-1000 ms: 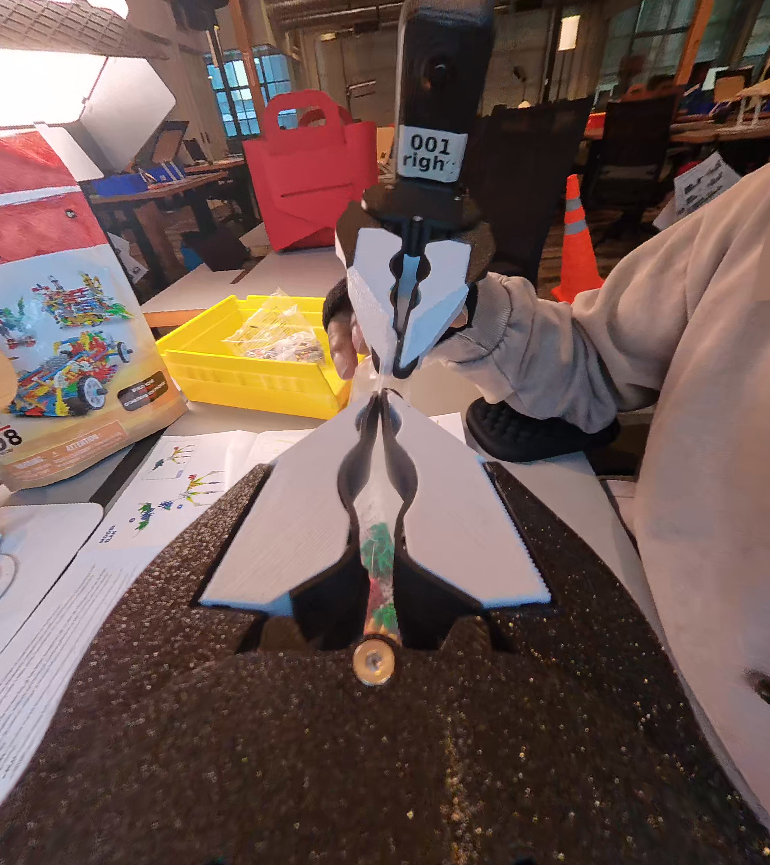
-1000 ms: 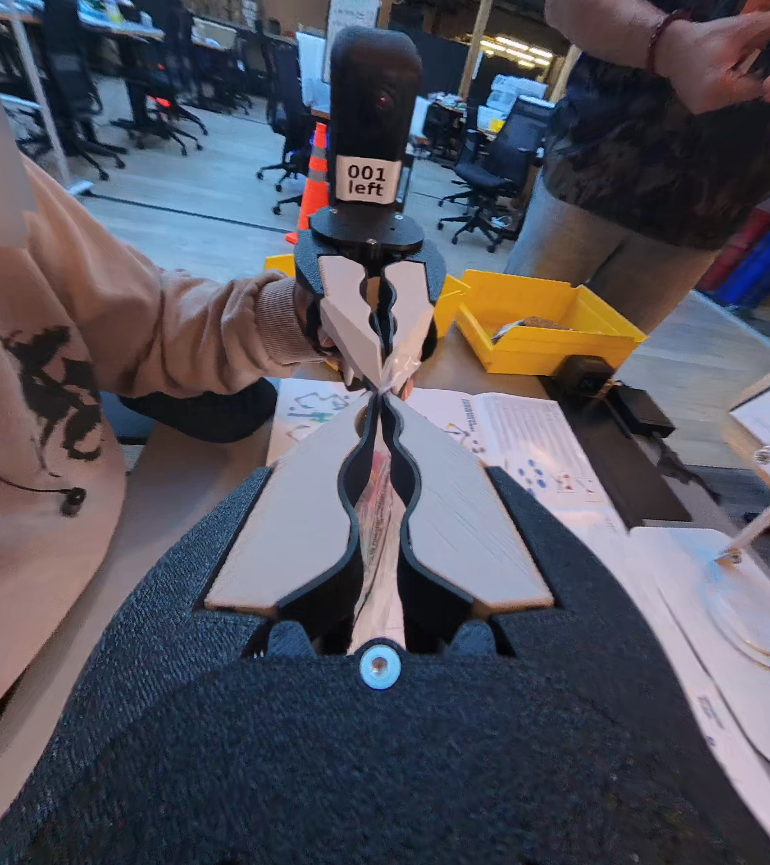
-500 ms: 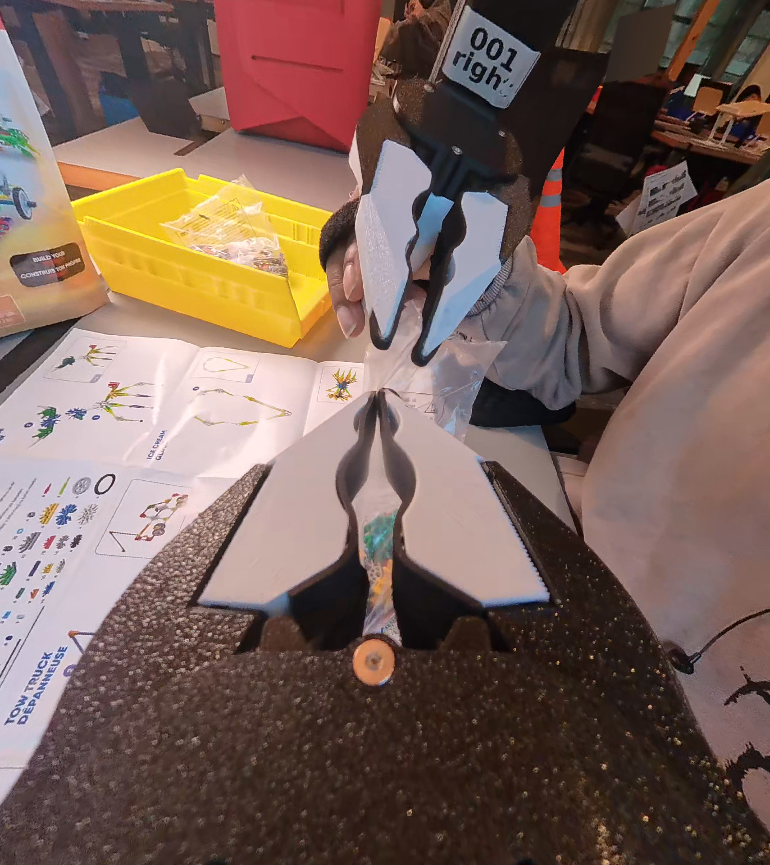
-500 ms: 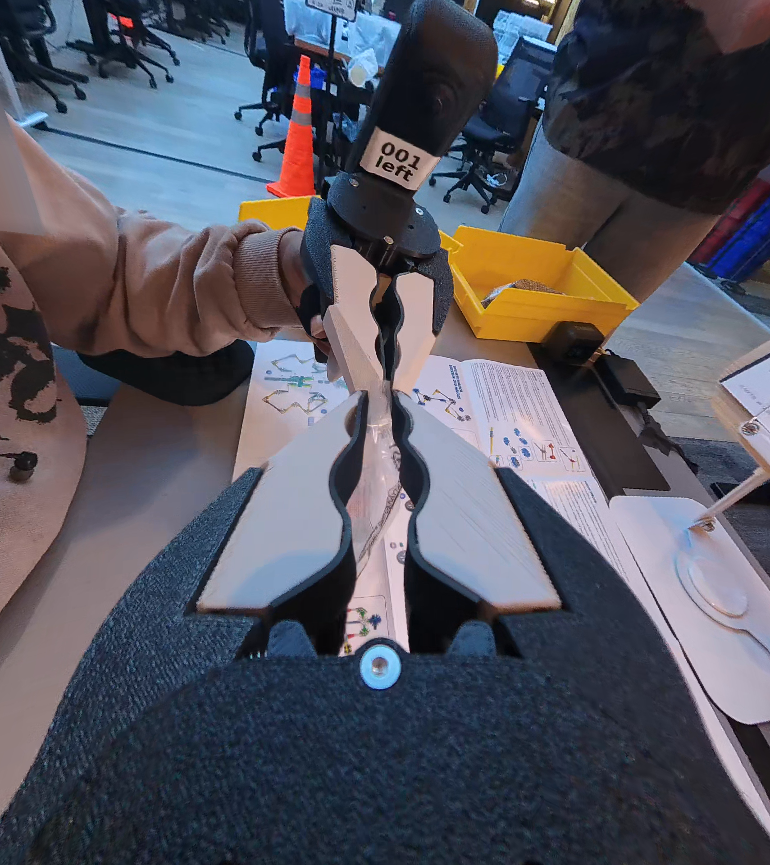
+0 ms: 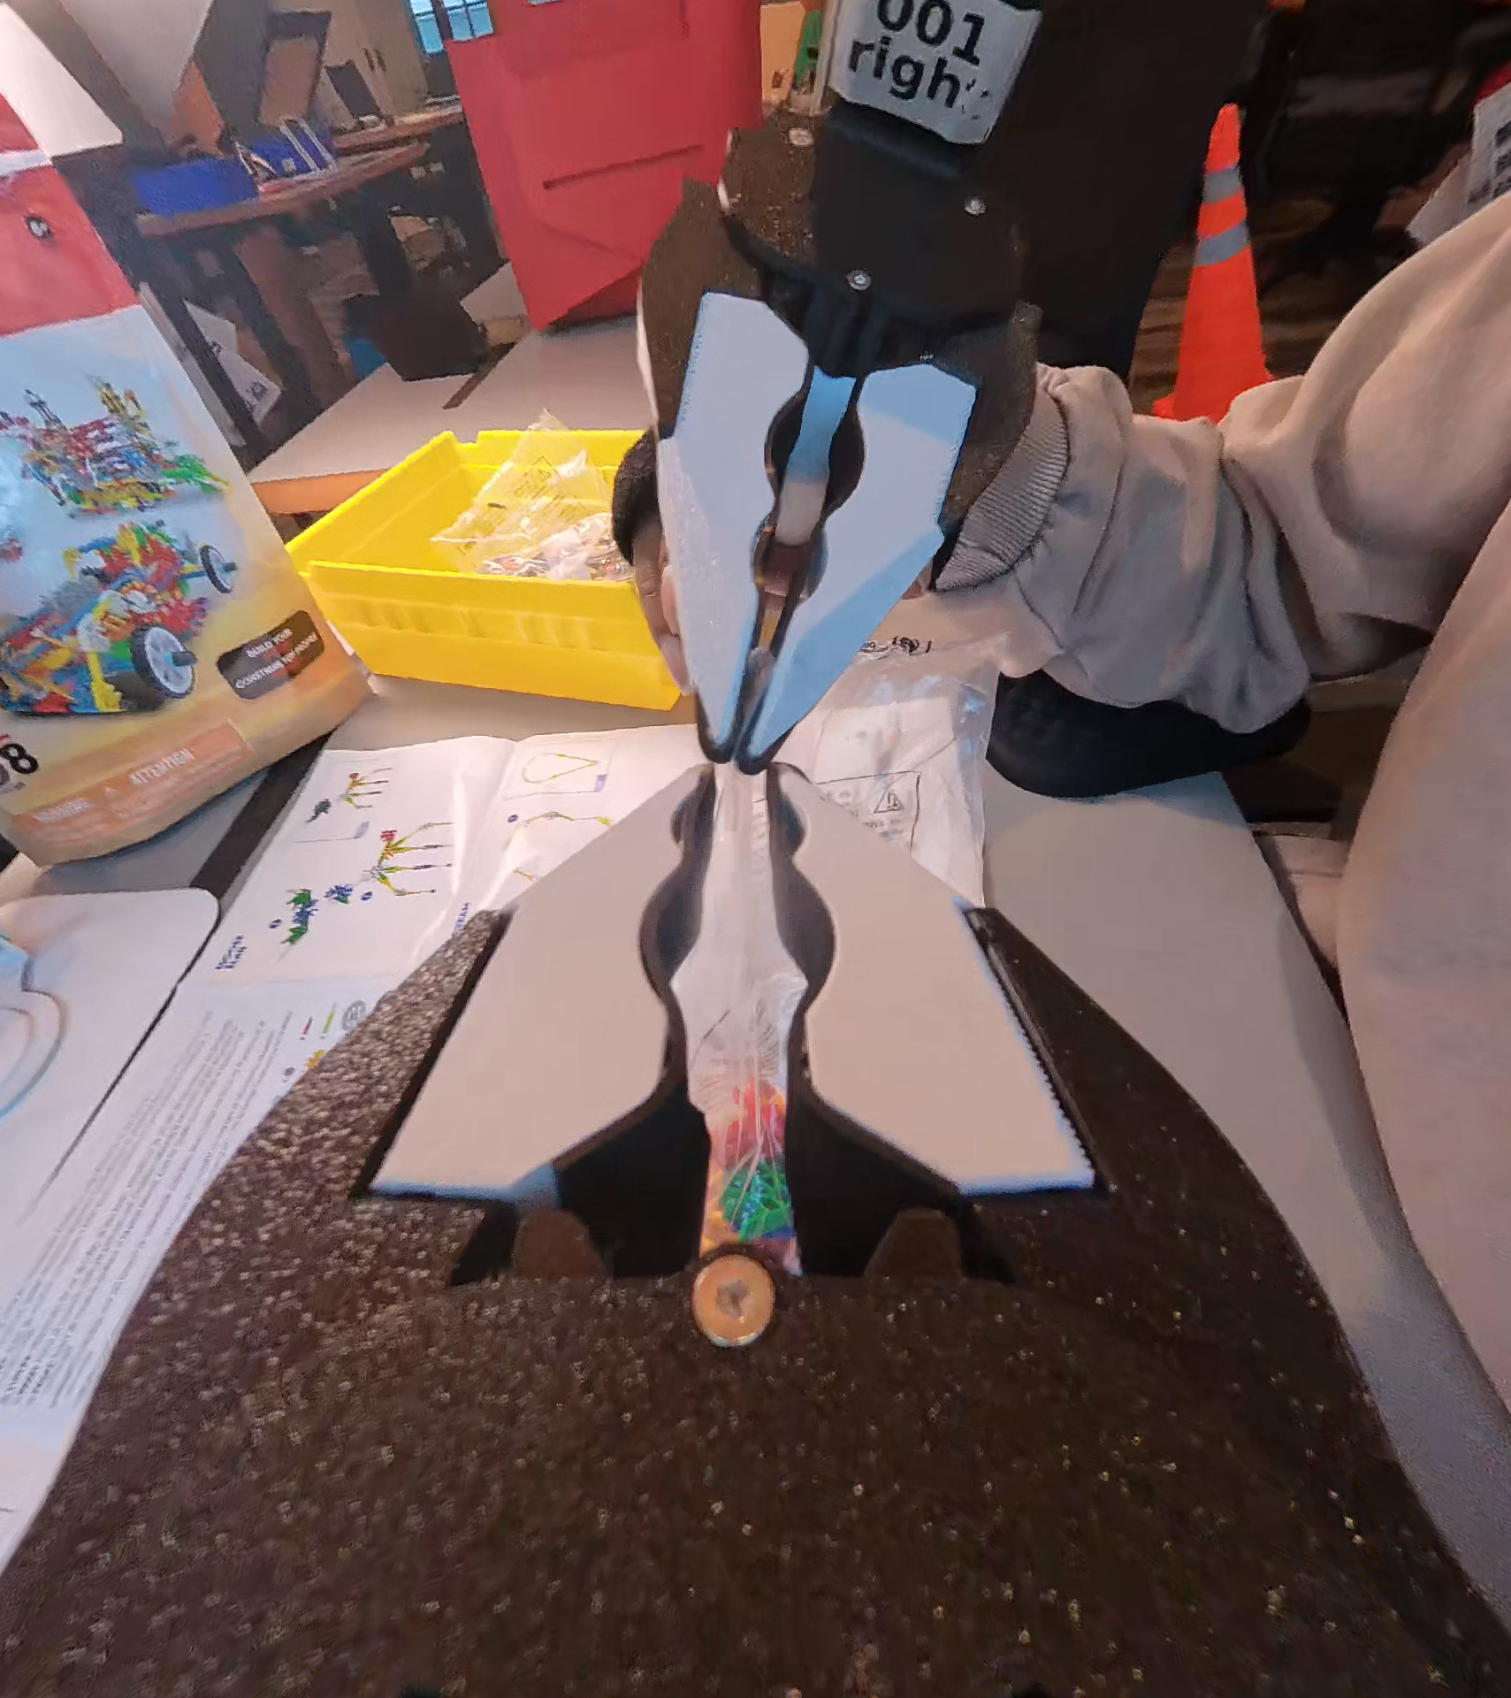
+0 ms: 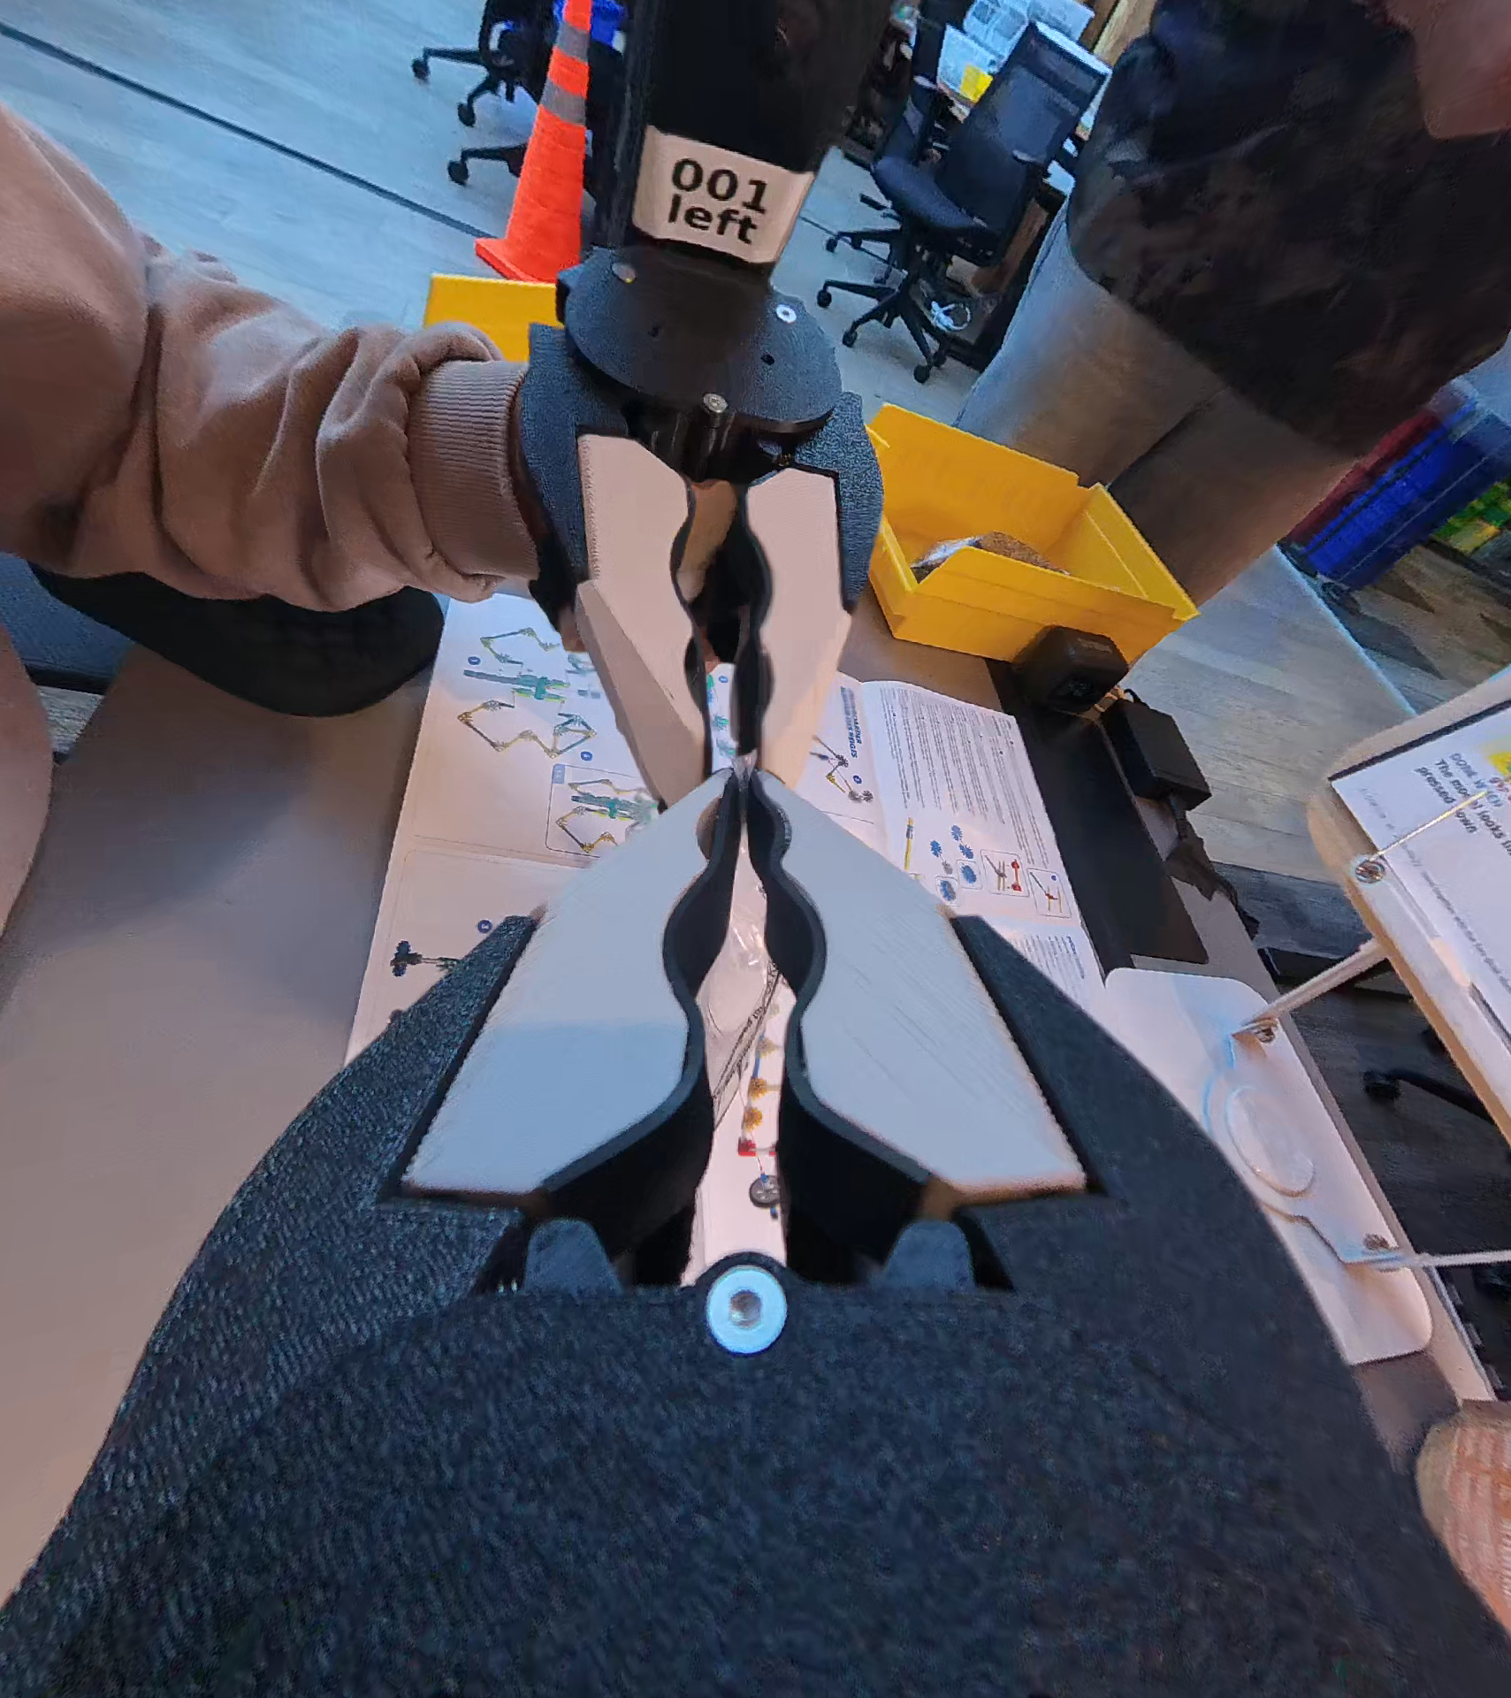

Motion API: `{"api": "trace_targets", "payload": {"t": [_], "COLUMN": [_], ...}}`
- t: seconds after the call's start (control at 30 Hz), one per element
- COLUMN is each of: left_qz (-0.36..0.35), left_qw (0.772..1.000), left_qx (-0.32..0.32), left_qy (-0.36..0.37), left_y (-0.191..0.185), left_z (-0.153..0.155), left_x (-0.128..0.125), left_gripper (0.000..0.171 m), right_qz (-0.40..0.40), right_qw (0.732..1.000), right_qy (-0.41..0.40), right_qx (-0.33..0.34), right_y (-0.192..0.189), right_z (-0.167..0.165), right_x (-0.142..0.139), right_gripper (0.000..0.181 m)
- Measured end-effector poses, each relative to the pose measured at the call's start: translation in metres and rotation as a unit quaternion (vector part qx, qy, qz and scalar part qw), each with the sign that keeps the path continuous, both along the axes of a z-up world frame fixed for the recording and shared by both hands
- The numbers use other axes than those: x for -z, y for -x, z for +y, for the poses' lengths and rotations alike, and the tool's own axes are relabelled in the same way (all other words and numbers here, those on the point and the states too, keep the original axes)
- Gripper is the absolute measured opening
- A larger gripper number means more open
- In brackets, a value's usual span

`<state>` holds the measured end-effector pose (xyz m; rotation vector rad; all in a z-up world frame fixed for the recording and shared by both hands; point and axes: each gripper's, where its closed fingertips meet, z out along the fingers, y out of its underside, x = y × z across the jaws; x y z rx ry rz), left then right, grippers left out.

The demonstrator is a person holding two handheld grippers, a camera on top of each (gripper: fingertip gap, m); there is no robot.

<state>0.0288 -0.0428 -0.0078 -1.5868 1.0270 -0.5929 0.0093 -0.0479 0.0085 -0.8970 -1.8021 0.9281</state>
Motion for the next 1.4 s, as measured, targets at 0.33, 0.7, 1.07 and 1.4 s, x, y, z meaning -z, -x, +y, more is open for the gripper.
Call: {"api": "trace_targets", "payload": {"t": [0.33, 0.7, 1.07, 1.4], "left_qz": [0.051, 0.108, 0.021, -0.015], "left_qw": [0.99, 0.986, 0.997, 0.998], "left_qx": [-0.097, -0.014, -0.043, -0.059], "left_qy": [-0.088, -0.13, -0.065, -0.03], "left_y": [0.014, -0.047, -0.007, 0.013], "left_z": [0.016, -0.019, -0.003, 0.009], "left_x": [-0.015, -0.01, -0.025, -0.022], "left_gripper": [0.0, 0.0, 0.0, 0.0], "right_qz": [0.04, 0.063, 0.153, 0.135], "right_qw": [0.993, 0.976, 0.952, 0.977], "right_qy": [0.005, 0.028, 0.08, 0.143], "right_qx": [0.109, 0.208, 0.254, 0.083], "right_y": [0.012, 0.013, -0.044, -0.046], "right_z": [0.027, 0.096, 0.144, 0.087], "right_x": [-0.013, 0.004, -0.051, -0.061], "right_gripper": [0.0, 0.0, 0.0, 0.009]}}
